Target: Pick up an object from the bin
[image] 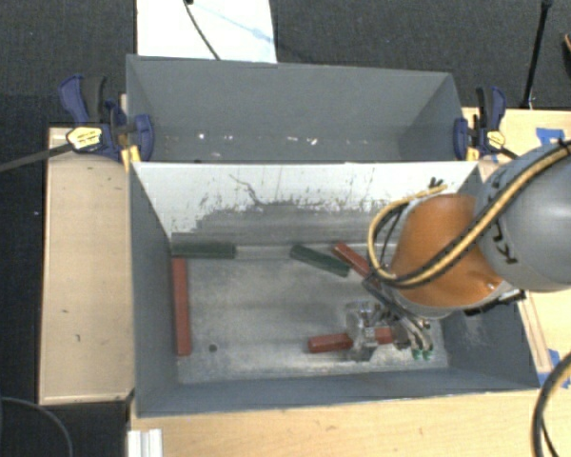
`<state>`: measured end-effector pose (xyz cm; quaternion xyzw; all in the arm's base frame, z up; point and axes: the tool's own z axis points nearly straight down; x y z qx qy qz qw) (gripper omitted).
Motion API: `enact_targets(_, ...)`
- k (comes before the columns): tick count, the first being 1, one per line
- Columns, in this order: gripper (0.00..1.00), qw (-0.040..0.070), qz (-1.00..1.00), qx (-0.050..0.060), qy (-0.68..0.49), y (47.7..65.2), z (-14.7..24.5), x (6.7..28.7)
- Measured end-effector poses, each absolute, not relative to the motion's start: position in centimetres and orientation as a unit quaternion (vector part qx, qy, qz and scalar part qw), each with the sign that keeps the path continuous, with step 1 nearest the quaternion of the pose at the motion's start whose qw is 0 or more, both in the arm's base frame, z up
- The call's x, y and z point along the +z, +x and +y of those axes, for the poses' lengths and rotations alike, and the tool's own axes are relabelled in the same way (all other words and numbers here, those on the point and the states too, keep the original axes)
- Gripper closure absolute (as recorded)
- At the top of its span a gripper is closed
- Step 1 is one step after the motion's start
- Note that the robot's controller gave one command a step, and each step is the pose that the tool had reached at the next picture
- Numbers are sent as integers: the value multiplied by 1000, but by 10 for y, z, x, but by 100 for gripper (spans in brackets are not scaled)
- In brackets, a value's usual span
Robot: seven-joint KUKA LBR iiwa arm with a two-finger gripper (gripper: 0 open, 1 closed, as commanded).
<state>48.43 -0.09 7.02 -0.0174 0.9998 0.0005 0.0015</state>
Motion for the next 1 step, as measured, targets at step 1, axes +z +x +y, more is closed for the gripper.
enact_targets(1,100,6,999,-1,-33,517,-23,201)
